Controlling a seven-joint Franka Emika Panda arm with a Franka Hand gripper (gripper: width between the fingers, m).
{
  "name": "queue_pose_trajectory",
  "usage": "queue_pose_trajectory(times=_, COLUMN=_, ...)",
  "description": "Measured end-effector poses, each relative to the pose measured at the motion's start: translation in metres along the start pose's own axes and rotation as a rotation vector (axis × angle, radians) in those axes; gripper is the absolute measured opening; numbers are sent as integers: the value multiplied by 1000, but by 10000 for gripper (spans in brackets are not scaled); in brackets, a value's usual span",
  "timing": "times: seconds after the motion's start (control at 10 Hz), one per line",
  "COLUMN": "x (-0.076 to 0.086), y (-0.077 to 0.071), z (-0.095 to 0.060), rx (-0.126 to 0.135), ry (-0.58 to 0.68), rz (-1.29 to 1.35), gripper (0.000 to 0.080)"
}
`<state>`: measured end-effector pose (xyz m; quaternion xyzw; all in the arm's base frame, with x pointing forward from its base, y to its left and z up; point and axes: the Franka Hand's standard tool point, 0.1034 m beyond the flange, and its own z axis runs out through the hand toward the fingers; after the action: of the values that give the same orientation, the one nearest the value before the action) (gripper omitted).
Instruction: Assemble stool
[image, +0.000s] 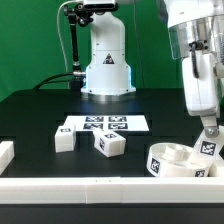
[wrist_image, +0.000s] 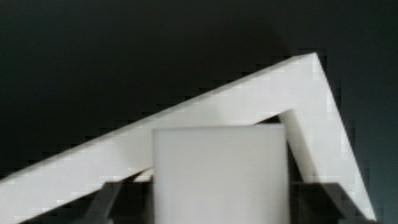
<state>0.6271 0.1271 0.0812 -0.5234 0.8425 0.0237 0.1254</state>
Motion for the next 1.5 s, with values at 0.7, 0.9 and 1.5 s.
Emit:
queue_pose_trajectory(times=0.7, x=-5, y=-14, z=-29, rx=-59, ry=3, rz=-282, gripper=647)
queue_pose_trajectory(times=0.9, x=-3, y=-14, z=-35, rx=-65, ry=-1, rz=-321, gripper=649)
queue_pose_trajectory(times=1.5, x=0, y=-13, z=-33, rx=-68, ry=3, rz=-367, gripper=649)
